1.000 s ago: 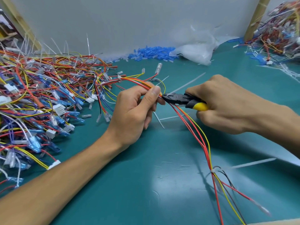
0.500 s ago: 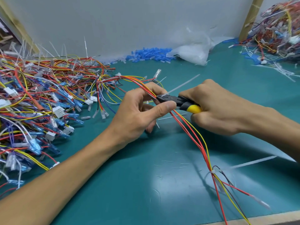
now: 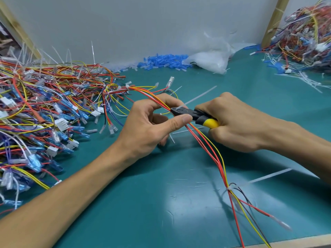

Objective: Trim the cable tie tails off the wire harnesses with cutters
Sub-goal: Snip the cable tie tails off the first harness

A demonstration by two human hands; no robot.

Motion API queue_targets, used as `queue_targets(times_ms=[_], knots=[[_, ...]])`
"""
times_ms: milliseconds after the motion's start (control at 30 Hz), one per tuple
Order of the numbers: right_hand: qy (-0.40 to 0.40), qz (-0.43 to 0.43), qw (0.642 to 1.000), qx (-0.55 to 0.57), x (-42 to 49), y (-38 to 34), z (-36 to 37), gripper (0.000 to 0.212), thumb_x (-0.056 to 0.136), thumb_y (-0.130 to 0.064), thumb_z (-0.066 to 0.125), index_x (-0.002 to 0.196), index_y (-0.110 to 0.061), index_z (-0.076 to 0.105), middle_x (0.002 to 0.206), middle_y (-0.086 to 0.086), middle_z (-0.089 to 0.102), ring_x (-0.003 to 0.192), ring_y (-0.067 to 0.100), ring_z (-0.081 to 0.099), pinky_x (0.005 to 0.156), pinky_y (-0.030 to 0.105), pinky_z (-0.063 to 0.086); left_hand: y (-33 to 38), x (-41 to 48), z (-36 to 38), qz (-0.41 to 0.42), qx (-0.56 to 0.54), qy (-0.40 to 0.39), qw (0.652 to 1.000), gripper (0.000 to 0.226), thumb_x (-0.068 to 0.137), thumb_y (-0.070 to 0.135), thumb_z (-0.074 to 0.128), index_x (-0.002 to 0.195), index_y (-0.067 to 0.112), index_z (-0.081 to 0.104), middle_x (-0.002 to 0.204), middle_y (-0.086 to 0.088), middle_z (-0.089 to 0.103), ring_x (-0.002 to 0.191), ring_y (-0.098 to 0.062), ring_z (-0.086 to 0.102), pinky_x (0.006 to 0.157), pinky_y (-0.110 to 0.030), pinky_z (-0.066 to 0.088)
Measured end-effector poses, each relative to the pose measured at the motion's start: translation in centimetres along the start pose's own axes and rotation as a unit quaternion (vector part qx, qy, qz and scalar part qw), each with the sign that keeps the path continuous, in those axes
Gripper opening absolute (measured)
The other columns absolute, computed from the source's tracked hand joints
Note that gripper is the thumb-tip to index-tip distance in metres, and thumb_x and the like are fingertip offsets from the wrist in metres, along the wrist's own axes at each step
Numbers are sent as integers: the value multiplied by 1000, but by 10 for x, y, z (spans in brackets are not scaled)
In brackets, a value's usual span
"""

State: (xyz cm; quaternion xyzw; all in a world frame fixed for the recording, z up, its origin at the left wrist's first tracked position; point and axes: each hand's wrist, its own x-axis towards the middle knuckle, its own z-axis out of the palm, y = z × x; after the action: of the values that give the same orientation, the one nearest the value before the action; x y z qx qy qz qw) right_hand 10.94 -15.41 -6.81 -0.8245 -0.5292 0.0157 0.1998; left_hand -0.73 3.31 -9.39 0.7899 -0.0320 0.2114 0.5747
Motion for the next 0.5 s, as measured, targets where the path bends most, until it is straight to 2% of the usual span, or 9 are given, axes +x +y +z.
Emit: queue_targets(times_ms=[100, 233, 300, 367, 433, 500], knots=[[-2, 2, 1000, 8, 0, -1, 0, 9, 66, -18, 44, 65, -15, 35, 56, 9, 34, 58, 22, 23, 50, 37, 23, -2, 0, 0, 0, -6, 0, 1000, 31, 81, 33, 81, 96, 9, 69, 78, -39, 60, 34, -33, 42, 38, -32, 33], [-8, 7, 999, 34, 0, -3, 0, 10, 64, -15, 44, 65, -15, 34, 59, 13, 35, 57, 19, 21, 50, 40, 24, 0, -1, 0, -5, -9, 1, 1000, 29, 83, 33, 80, 94, 8, 69, 76, -35, 61, 35, -26, 45, 38, -33, 35], [-6, 11, 999, 38, 0, -5, -1, 9, 63, -15, 43, 65, -16, 34, 59, 13, 34, 57, 19, 21, 50, 40, 24, 1, -1, 0, -17, -13, -15, 1000, 24, 88, 28, 78, 92, 6, 69, 78, -28, 65, 35, -27, 46, 38, -31, 36], [-5, 15, 999, 39, 0, -6, -2, 7, 63, -15, 43, 64, -18, 37, 59, 13, 36, 56, 18, 22, 50, 40, 25, 2, 0, 0, -32, -15, -40, 999, 15, 92, 25, 73, 86, 12, 71, 75, -12, 71, 35, -27, 47, 38, -29, 37], [-5, 15, 999, 41, 0, -6, -3, 6, 62, -14, 44, 64, -19, 40, 57, 11, 37, 55, 19, 24, 49, 37, 25, 3, -1, -1, -43, -14, -65, 997, 16, 93, 27, 71, 80, 20, 76, 73, -10, 74, 36, -26, 48, 39, -27, 38], [-5, 13, 999, 39, 0, -7, -3, 4, 62, -14, 43, 65, -16, 42, 57, 10, 37, 56, 20, 24, 50, 39, 26, 3, -4, 0, -45, -11, -82, 996, 20, 94, 26, 72, 76, 18, 77, 67, -11, 73, 36, -25, 49, 39, -24, 39]])
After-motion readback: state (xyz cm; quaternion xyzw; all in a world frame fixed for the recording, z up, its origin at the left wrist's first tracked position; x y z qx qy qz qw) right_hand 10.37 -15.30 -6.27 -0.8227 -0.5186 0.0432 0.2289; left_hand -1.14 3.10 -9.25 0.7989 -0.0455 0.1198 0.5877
